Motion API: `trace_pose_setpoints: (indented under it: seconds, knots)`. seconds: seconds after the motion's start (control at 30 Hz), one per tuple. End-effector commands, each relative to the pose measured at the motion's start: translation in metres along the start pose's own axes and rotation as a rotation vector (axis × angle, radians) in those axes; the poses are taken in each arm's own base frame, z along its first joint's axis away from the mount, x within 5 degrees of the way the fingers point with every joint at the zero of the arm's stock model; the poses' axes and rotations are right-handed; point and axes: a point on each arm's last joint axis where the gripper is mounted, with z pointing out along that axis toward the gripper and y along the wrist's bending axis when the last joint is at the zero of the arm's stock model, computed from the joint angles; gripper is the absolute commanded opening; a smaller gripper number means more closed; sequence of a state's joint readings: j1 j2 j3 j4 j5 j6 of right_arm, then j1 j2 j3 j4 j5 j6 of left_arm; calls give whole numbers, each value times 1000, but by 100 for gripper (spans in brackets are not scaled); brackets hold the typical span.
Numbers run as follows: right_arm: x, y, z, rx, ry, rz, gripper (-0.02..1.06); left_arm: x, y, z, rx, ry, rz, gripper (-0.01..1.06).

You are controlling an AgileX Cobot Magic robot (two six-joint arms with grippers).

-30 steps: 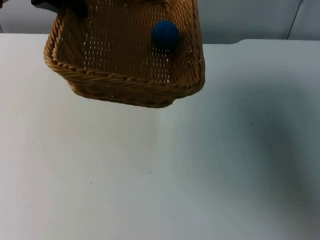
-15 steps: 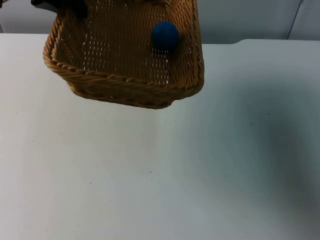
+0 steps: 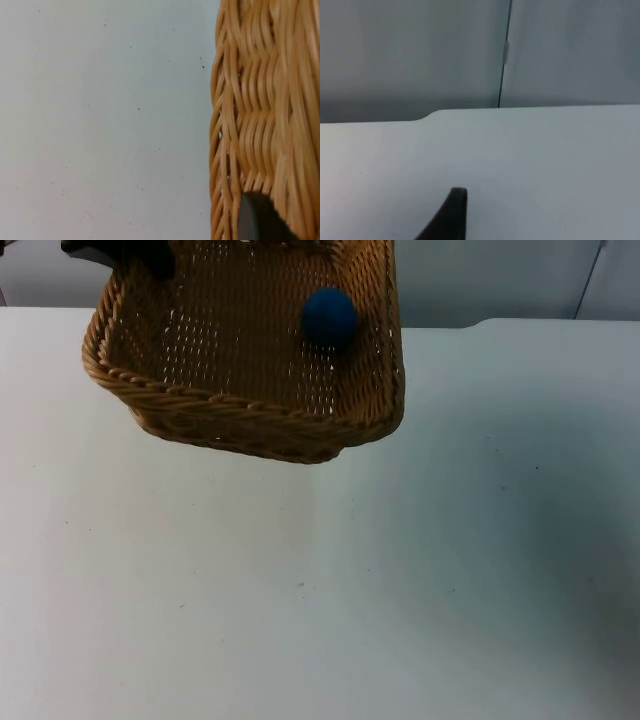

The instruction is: Pick up the basket with the left hand and place the ball into the basket with the right hand.

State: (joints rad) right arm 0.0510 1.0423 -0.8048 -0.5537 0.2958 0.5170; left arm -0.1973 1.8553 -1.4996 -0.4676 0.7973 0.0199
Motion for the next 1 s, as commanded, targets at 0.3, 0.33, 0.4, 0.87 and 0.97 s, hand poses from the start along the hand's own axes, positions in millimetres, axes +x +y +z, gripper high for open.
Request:
trace_pose_setpoints:
  seconds: [0.3,0.33,0.4,0.87,0.97]
  knots:
    - [11,-23,-43,186,-83,13,105,-1,-6,-6,26,-26,-13,0]
    - [12,-21,-42,170,-85,21,105,-1,-6,-6,26,-23,-10,0]
    - [12,-20,-41,157,-88,27,105,-1,-6,-6,26,-21,-10,0]
    - [13,-17,-41,123,-80,86,105,0,-6,-6,25,-13,-9,0]
    - [13,-16,-41,114,-80,101,105,0,-6,-6,25,-13,-9,0]
